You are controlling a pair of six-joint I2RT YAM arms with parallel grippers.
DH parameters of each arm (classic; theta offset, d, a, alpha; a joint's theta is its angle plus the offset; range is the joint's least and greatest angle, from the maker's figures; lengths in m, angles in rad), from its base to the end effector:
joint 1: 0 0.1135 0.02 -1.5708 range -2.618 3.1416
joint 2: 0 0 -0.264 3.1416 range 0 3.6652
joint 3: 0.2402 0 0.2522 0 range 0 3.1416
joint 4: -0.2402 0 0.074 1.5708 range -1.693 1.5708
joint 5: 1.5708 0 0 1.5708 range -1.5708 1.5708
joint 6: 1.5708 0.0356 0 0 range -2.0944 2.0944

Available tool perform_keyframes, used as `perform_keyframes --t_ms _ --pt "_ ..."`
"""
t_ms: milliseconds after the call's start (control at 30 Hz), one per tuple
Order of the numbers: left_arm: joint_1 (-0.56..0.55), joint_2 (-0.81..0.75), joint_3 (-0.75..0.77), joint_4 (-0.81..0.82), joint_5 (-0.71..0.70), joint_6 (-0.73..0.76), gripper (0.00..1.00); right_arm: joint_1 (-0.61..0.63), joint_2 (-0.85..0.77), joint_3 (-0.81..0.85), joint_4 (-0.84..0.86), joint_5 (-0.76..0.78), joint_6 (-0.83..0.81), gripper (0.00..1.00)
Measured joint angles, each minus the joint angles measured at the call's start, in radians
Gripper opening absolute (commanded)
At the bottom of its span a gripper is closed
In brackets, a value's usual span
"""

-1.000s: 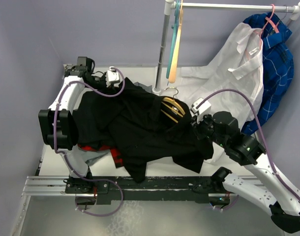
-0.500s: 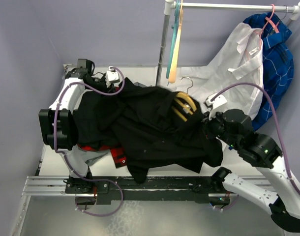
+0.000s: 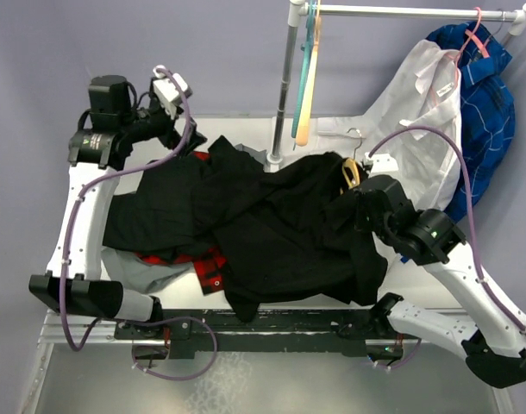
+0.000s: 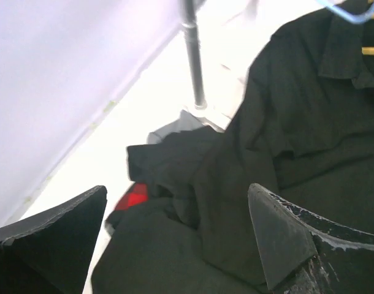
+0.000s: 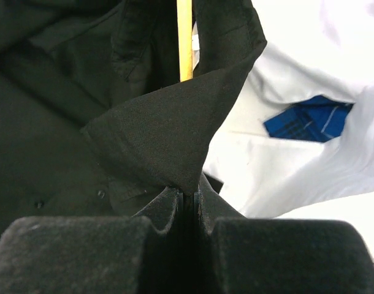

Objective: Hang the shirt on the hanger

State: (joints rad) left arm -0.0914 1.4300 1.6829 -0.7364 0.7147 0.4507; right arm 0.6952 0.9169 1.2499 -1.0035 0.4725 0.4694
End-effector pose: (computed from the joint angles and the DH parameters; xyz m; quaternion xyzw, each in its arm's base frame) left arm 0.2911 -0.0501 0.4474 0.3890 0.7240 -0.2080 0.5303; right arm 0.1287 0.0863 0.3941 0.0026 0.8813 0.0566 0.4692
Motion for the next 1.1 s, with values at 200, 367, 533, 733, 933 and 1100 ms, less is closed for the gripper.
perform_keyframes --t_ms 200,367,533,733,933,1100 --pt "0.018 -0.036 0.073 -0.067 -0.104 -0.126 0.99 -0.063 0.033 -0.021 0.229 0.111 -0.079 0.0" --pt "0.035 -0.013 0.085 -0.212 -0.182 -0.135 0.99 -0.27 0.018 -0.033 0.448 0.035 -0.2 0.0" --pt "0.037 -0.012 0.105 -0.383 -0.231 -0.141 0.99 -0.463 0.087 0.037 0.538 -0.053 -0.262 0.0" --pt "0.037 -0.046 0.09 -0.475 -0.217 -0.16 0.99 -0.512 0.177 0.149 0.556 -0.103 -0.295 0.0" --pt "0.037 -0.063 0.043 -0.484 -0.216 -0.172 0.99 -0.525 0.244 0.295 0.556 -0.127 -0.32 0.0" --pt "0.037 -0.061 0.013 -0.485 -0.215 -0.172 0.99 -0.561 0.304 0.396 0.571 -0.147 -0.327 0.0"
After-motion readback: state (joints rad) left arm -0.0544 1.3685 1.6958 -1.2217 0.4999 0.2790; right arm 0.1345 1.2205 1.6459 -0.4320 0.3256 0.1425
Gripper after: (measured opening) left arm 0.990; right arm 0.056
